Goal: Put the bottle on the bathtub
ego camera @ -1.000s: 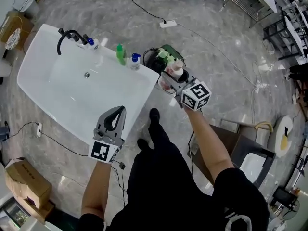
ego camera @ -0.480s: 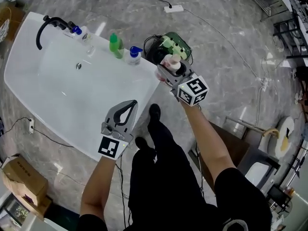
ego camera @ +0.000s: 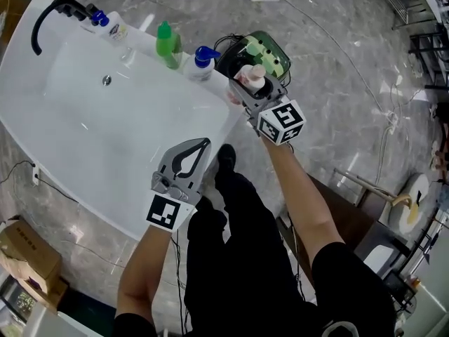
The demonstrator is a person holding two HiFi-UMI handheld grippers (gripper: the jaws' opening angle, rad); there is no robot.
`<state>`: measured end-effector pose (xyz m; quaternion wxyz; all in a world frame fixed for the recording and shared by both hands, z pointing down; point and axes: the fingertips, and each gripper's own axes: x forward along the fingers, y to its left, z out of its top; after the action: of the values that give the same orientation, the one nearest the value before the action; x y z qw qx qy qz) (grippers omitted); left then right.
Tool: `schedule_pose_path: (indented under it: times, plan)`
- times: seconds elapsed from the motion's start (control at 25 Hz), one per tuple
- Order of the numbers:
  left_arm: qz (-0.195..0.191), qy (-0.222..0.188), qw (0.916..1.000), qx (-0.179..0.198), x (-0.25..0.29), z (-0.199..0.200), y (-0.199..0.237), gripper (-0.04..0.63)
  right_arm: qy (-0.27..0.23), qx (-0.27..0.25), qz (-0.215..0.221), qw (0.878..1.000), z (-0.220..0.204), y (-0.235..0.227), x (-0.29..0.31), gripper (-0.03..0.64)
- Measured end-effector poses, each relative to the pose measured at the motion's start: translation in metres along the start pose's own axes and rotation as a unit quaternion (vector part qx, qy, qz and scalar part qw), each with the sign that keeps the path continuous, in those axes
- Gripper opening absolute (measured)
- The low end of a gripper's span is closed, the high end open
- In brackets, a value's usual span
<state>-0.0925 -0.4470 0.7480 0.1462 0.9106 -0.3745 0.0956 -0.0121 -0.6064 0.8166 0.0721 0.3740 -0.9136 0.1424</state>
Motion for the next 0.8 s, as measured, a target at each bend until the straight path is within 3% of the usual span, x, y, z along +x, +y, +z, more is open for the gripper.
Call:
schedule_pose_path:
  times: [0.48,0.8]
  plan:
    - [-0.001,0.007,1.0000,-0.004,-0.002,-0.026,0.005,0.008,-0.013,-0.065,-0.015,0.998,-0.029,0.000,0.015,0.223]
    - [-0.005,0.007,0.9999,-0.009,0.000,-0.028,0.004,0.008,-0.026,-0.069,-0.020,0.997,-0.032,0.003,0.012,0.227]
